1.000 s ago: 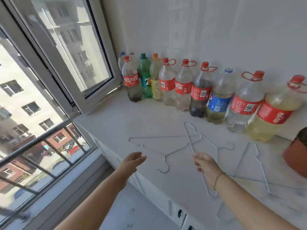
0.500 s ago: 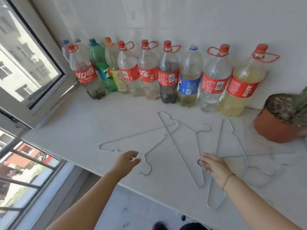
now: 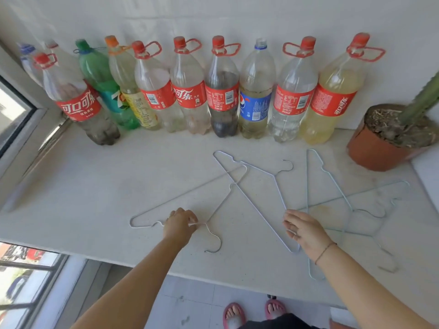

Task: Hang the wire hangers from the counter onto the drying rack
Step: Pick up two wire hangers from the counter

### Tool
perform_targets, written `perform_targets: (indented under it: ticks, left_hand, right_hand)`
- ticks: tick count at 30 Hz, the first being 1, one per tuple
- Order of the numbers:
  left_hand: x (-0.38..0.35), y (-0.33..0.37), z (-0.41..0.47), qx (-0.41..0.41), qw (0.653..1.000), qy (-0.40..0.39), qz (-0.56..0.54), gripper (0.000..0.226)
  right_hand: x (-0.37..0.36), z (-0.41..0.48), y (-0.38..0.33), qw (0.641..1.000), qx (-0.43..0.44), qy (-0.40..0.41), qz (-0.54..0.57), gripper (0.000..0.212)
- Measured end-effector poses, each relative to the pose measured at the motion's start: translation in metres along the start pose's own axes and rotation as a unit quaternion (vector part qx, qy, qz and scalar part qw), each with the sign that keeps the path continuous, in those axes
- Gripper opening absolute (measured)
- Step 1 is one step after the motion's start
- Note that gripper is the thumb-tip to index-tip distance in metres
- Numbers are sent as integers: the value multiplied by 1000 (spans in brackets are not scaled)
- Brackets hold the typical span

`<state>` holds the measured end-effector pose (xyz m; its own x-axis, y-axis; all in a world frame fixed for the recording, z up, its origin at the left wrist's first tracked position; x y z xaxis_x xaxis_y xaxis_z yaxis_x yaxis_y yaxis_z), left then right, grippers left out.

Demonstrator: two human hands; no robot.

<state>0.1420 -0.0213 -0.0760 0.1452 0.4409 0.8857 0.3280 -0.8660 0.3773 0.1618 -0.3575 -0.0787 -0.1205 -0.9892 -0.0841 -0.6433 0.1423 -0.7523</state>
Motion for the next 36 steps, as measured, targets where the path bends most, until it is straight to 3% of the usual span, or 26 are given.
perform_targets:
  ticks: [8,13,18,22,24,29,32,36]
  left_hand:
    - [7,3,3,-30,999,-17,-19,5]
    - [26,15,-6,-65,993,-25,-97,2]
    - [74,39,-12,-119,986,37,-108,17]
    - [110,54,-14,-138,979,60,-138,16]
    - [125,65,-16,-152,975,68,-145,16]
    - [151,87,-20,-163,965,112,-172,15]
    - [155,95,-19,-154,964,156,-151,17]
    - [152,95,-32,-50,945,243,-213,35]
  right_hand:
    - [-54,-11,3,998,6,-57,-13,19]
    - [-97,-15,-14,982,78,-121,-123,28]
    - [-152,-32,-61,904,230,-208,-294,33]
    - [-183,-44,-99,810,345,-214,-422,40]
    - [-192,-48,-112,788,367,-219,-443,40]
    - [-200,-67,-119,851,254,-335,-315,25]
    - [-195,-73,-119,878,201,-356,-248,25]
    - [-185,-77,-120,916,144,-351,-128,21]
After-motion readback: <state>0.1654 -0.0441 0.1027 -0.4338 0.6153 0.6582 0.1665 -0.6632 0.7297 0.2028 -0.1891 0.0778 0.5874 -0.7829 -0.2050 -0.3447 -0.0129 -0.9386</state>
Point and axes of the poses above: each hand's wrist, its own z-axis towards the middle knuckle, its own x-axis out of the back of the hand, y = z × x, the point moved 8 cm from there along z, towards the middle knuckle, and after that the axes turned 1 degree about y, right-handed, at the moved point
